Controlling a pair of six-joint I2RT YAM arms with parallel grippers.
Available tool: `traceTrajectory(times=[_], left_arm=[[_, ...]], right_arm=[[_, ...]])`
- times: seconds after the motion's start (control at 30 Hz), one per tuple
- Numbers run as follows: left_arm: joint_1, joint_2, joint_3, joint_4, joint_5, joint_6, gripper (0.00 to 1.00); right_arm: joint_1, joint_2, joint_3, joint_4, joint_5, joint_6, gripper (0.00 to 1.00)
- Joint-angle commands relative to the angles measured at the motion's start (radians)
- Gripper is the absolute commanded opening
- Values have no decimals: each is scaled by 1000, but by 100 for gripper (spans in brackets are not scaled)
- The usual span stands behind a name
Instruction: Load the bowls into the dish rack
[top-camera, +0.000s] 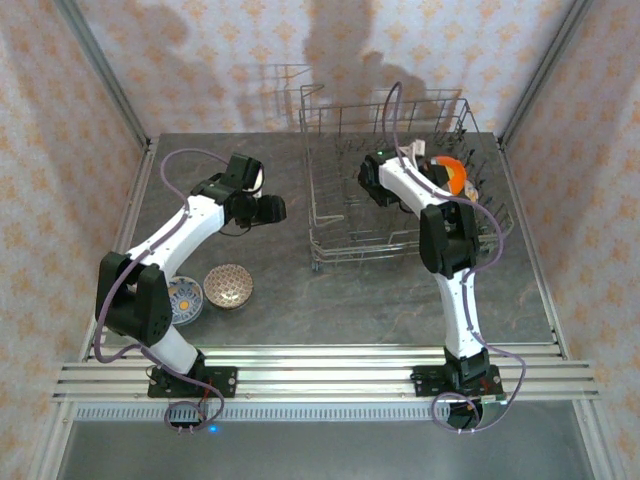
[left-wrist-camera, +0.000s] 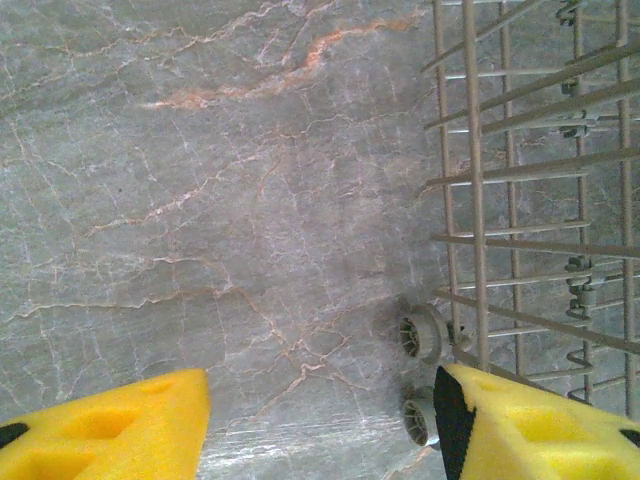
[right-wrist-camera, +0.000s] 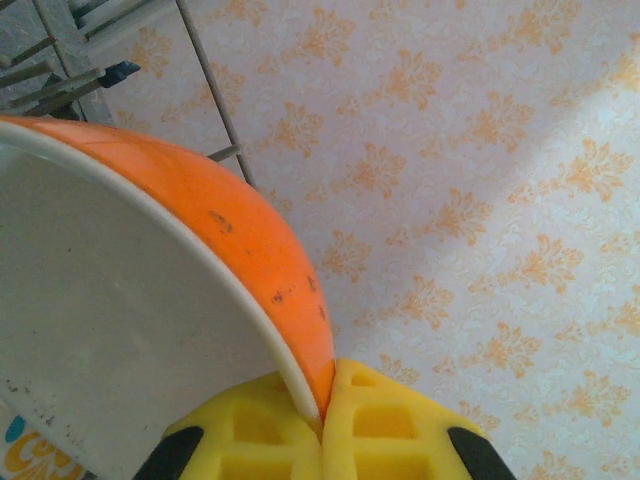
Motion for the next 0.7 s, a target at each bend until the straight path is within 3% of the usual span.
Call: traceTrajectory(times=[0.0, 0.67], left_arm=[[8, -34, -20, 27, 10, -7, 62], [7, -46, -46, 61, -4, -45, 62]], right_arm=[[-2, -23, -27, -162, -70, 45, 0], [18, 6, -36, -160, -170, 38, 3]])
